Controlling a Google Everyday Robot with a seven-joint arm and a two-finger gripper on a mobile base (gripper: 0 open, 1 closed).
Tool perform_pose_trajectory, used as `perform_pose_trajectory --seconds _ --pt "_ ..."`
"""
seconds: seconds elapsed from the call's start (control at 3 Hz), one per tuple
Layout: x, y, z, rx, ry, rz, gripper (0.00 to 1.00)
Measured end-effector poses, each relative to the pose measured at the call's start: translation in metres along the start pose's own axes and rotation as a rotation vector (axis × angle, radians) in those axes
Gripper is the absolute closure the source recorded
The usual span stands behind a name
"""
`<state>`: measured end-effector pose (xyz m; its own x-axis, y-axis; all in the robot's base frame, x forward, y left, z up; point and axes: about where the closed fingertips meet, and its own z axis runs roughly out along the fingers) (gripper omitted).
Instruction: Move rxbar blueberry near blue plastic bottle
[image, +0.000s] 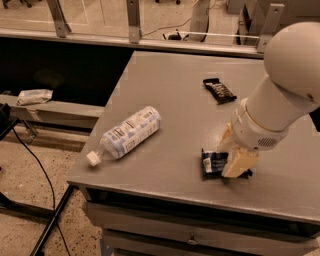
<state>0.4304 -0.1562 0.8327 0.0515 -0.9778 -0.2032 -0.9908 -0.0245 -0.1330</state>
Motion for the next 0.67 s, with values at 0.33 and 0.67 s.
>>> perform_pose_trajectory --seconds 0.33,0.67 --pt "-0.017 -0.023 -0.03 0.058 -0.027 -0.033 1.0" --pt "-0.056 -0.043 -0.051 0.09 -0.044 -0.106 1.0"
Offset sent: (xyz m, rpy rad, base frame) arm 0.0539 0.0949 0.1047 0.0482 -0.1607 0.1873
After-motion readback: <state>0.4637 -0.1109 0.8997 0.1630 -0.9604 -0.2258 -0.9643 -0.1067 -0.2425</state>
